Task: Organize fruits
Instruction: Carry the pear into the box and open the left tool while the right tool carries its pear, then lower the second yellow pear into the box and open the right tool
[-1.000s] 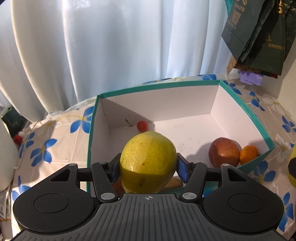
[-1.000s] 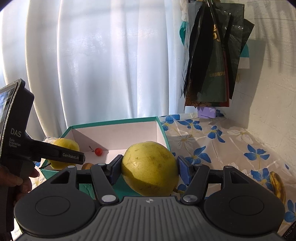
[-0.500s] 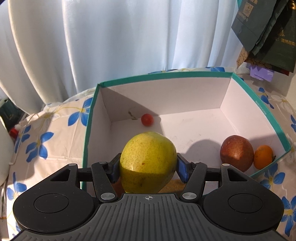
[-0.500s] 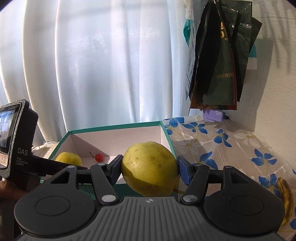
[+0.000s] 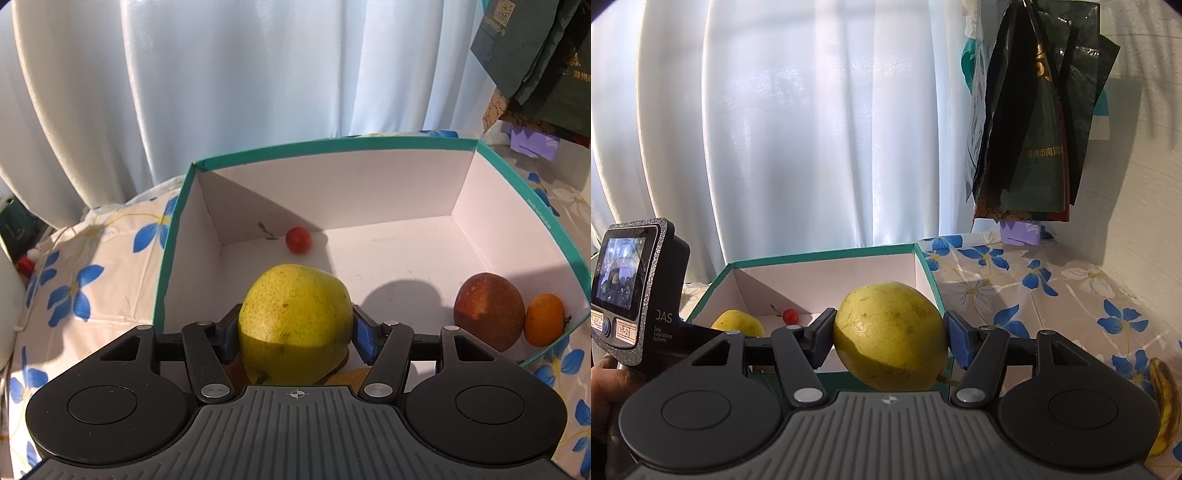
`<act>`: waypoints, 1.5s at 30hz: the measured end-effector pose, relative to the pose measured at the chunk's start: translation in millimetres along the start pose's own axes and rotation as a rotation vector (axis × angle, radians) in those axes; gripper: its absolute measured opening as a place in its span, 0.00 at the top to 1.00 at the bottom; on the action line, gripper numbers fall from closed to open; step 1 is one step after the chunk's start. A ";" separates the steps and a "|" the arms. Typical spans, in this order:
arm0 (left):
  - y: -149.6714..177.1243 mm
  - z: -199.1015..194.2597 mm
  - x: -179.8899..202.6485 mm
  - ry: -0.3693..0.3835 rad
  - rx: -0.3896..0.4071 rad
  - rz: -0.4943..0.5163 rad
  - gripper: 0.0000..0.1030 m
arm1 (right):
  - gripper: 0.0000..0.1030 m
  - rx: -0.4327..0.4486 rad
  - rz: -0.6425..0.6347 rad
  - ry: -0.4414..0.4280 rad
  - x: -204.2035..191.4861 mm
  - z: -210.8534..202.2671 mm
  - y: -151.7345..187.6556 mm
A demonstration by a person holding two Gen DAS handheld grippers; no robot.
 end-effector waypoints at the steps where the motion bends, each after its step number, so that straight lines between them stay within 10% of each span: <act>1: 0.7 0.2 0.7 -0.003 -0.001 0.009 0.37 | 0.39 0.000 0.001 0.001 0.2 0.2 -0.1; 24: 33.0 -104.7 -59.0 0.014 0.126 -0.149 0.15 | 0.39 0.006 -0.006 0.017 1.4 13.2 -2.3; 45: 54.0 -99.9 -65.8 -0.029 0.066 -0.165 0.15 | 0.39 -0.083 -0.057 -0.067 -36.6 81.8 20.3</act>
Point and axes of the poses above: each gripper's, at about its wrist camera, not at the fingertips, and z roughly the way its jaws point, x to its right, y to its underside, the point moved 10 cm from there along z, roughly the way its jaws point, and after that the axes turned 5 degrees about z, right-handed, at the moved point
